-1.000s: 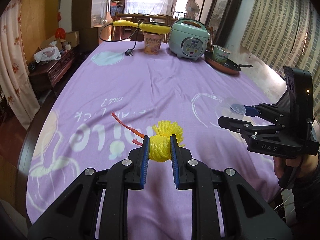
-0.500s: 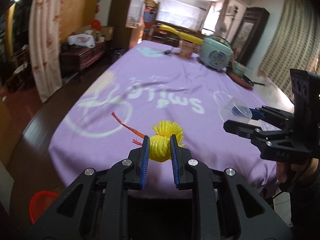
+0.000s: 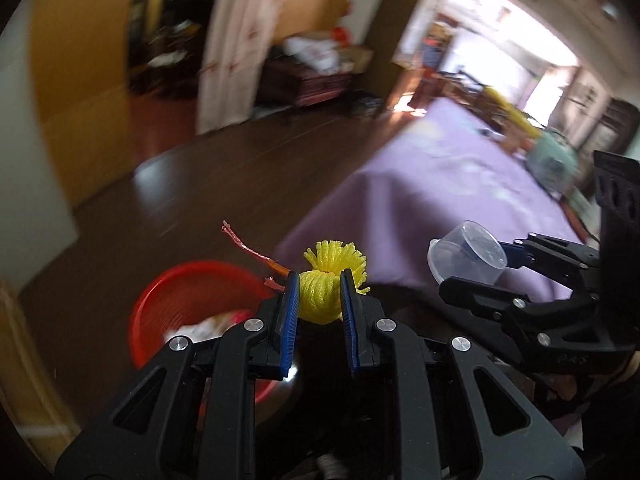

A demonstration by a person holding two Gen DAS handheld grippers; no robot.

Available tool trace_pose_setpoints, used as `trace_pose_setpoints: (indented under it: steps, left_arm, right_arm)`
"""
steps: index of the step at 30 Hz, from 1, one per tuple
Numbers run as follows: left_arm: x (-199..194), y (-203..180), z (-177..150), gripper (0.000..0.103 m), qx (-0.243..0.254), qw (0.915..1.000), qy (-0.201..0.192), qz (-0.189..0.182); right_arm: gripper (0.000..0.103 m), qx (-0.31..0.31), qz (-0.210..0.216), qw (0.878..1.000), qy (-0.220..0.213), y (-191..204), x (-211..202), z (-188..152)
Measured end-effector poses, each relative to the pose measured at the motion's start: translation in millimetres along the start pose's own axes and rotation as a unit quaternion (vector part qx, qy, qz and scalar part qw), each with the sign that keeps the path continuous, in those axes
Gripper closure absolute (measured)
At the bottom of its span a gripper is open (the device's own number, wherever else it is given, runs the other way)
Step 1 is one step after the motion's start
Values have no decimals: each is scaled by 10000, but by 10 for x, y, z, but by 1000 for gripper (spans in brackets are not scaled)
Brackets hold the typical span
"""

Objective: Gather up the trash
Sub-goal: 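Carry the yellow net and plastic cup in both tools over the red basket, then open both tools to drop the net and plastic cup into the basket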

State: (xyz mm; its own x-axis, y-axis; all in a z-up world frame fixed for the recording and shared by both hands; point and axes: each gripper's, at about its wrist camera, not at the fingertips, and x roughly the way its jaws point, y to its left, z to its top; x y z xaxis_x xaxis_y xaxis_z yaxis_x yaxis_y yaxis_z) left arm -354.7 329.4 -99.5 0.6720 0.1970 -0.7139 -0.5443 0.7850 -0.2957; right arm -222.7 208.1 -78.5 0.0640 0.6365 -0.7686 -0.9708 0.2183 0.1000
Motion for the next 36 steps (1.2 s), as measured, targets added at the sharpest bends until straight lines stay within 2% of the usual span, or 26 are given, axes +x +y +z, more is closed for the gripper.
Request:
trace_pose_setpoints:
  steps: [3, 6, 11, 14, 18, 20, 23, 24, 25, 31, 35, 36]
  left_arm:
    - [169, 386, -131, 81, -356, 9987, 203, 302]
    - [385, 673, -236, 81, -658, 9957, 510, 394]
    - [652, 935, -335, 81, -852, 9911, 830, 600]
    - [744, 1033, -343, 81, -932, 9887, 970, 661]
    - [828, 1075, -352, 78, -995, 9851, 1049, 928]
    - [859, 1126, -396, 73, -1115, 9827, 1152, 926]
    - [826, 1188, -457, 53, -1272, 9797, 1205, 976]
    - [808, 1200, -466, 42, -1308, 9785, 1220, 1028]
    - [792, 1209, -459, 38, -1336, 9778, 1219, 1057]
    - [646, 1095, -447, 31, -1326, 9758, 1212, 1249]
    - [513, 949, -431, 29, -1290, 9763, 1128, 1323]
    - [451, 909, -431, 26, -1262, 9762, 1086, 1388]
  right_arm:
    - [46, -181, 231, 9990, 338, 249, 474, 78]
    - [46, -262, 351, 9961, 771, 409, 982, 93]
    - [46, -226, 481, 9889, 1384, 564, 1642, 14]
    - [46, -228, 517, 9862, 1557, 593, 1876, -28]
    - [45, -197, 543, 9844, 1661, 548, 2040, -94]
    - [44, -195, 522, 9839, 1699, 527, 2065, -127]
    - [38, -70, 582, 9835, 1714, 473, 2070, -173]
    - [37, -45, 593, 9837, 1700, 449, 2073, -188]
    - [37, -13, 600, 9838, 1687, 424, 2053, -204]
    - [33, 143, 617, 9844, 1642, 336, 1849, -325]
    - [17, 0, 328, 9866, 1597, 380, 1665, -401]
    - [16, 15, 246, 9873, 1570, 384, 1618, -425]
